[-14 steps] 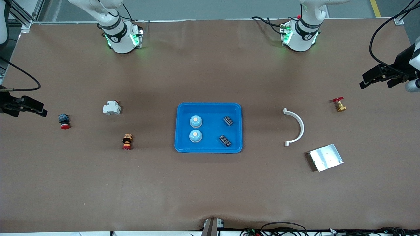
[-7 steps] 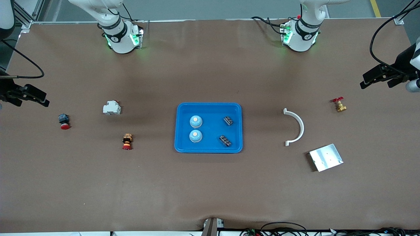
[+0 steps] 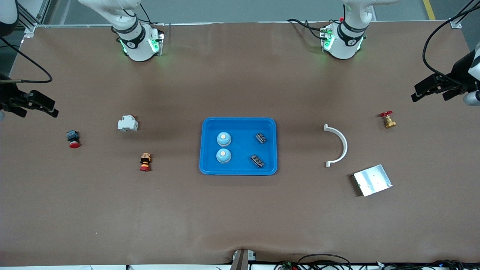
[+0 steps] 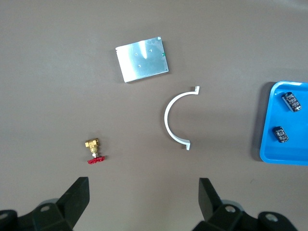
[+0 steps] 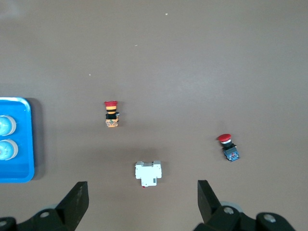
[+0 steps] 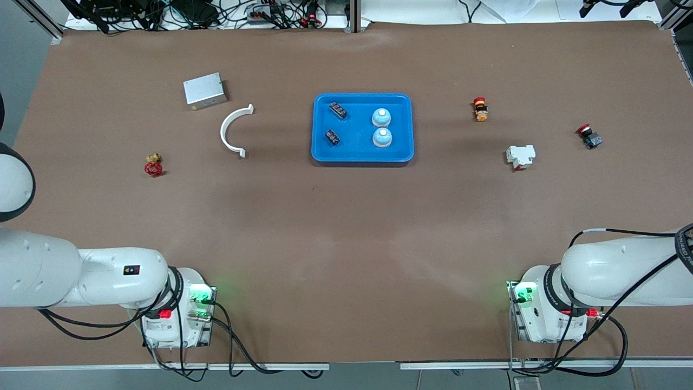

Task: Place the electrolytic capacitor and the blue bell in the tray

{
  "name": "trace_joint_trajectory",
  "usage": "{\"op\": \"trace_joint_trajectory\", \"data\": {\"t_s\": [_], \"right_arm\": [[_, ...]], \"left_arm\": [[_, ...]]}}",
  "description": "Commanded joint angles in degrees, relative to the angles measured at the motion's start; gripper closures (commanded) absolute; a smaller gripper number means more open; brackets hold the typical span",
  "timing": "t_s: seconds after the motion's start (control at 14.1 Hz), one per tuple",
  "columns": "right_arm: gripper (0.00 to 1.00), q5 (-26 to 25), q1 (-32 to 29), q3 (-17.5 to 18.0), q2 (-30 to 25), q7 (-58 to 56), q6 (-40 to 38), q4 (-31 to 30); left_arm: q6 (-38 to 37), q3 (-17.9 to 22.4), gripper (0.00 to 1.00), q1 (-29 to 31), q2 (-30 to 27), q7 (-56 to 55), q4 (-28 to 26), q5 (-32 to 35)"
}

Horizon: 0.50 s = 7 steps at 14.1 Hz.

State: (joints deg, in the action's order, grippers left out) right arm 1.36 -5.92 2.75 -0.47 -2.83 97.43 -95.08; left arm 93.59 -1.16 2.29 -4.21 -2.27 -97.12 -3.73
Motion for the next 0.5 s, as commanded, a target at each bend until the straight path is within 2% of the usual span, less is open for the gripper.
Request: {"op": "trace_joint_trajectory", "data": {"t_s": [0.0,0.43], "right_arm": [[0.00,0.6,0.6,0.1,-1.4,0.7,0.0,-1.8],[0.00,-0.1,0.2,0.0,-1.5,0.9,-3.0,-1.2]], "left_arm": [[-1.0,-0.2,0.00,0.3,0.6,0.0,1.4,1.1],[-1.0,-0.2,0.00,0.3,0.8,0.5,1.4,1.1]]}}
